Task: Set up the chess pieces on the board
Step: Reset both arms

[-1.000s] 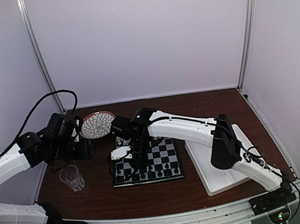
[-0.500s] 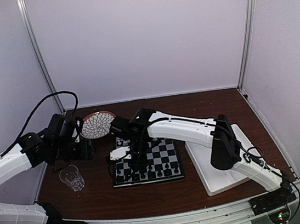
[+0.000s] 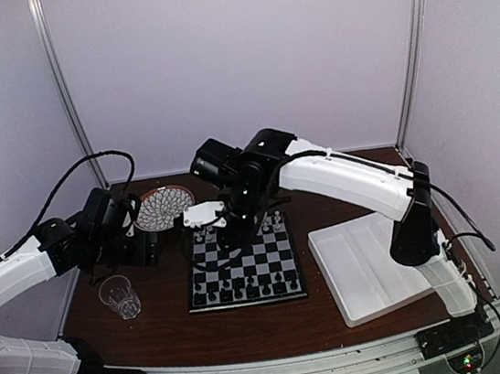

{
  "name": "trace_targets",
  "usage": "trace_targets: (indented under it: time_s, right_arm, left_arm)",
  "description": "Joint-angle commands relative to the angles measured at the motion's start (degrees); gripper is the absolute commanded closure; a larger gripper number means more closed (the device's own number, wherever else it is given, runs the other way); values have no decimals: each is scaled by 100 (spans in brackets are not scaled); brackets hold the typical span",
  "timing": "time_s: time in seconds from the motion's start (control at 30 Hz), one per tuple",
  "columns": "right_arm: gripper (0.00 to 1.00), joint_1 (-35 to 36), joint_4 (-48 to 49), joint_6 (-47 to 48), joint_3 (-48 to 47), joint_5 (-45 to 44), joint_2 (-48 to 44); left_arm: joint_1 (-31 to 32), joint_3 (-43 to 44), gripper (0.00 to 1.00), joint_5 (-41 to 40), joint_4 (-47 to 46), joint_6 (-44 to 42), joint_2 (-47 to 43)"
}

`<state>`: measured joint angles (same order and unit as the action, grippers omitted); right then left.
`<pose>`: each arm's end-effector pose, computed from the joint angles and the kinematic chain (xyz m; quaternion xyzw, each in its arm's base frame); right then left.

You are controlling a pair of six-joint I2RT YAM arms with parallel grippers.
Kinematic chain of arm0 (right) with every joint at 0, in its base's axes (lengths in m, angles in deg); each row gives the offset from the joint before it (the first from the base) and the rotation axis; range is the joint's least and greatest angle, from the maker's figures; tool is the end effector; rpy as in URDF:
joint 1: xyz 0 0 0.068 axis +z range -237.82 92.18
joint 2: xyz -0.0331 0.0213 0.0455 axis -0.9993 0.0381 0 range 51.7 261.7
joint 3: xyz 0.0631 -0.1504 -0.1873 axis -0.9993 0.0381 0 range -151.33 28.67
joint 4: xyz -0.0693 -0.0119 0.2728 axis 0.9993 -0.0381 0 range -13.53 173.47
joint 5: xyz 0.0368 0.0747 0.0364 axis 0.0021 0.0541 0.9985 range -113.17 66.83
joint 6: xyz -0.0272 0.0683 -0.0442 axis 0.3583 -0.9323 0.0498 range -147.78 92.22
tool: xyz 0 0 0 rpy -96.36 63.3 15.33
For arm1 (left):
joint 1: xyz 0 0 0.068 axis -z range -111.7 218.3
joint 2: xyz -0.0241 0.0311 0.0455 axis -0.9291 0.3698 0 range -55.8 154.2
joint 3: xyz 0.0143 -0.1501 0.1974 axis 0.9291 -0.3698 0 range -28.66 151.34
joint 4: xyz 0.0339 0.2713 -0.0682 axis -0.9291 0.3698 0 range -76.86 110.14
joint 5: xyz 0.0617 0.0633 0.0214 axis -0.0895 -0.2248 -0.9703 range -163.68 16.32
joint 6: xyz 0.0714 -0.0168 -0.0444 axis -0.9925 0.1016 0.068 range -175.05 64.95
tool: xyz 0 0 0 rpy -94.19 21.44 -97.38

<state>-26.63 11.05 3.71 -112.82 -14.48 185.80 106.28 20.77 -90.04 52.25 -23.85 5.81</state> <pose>0.2336 0.4484 0.2438 -0.7156 0.6603 0.1267 0.1894 0.2270 -0.1503 0.2115 0.0082 0.9350 -0.0757 0.3462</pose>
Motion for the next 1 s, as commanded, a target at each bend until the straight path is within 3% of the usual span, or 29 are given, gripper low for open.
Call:
trace_targets:
  time_s: [0.0, 0.17, 0.4, 0.5, 0.53, 0.57, 0.6, 0.83, 0.97]
  right_arm:
    - [60, -261, -4, 18, 229, -253, -612]
    - [52, -748, 189, -138, 869, -222, -1300]
    - [35, -1723, 916, -430, 2809, -239, -2886]
    - [30, -2237, 1261, -521, 3684, -185, -3561]
    - [23, -2425, 1356, -590, 3942, -139, -3761]
    - [7, -2605, 1448, -670, 4163, -76, -3974]
    - [1, -2819, 1564, -771, 4429, -23, -4171]
    - [0, -4069, 3149, -1386, 6620, -274, -5706]
    - [0, -4628, 3540, -1850, 7276, -109, -6147]
  left_arm:
    - [-45, 359, 17, -349, -48, -433, 10]
    - [-45, 657, 16, -364, 137, -668, -24]
    - [-45, 859, 3, -461, 21, -892, -41]
    - [-45, 1020, 2, -472, 0, -1038, 110]
    - [-45, 1084, 2, -486, 0, -1104, 172]
    - [-45, 1152, 2, -484, 11, -1185, 237]
    - [-45, 1216, 2, -490, 31, -1256, 306]
    - [-45, 1202, 3, -886, -530, -1627, 423]
    - [-45, 916, 2, -1095, -1110, -1946, 341]
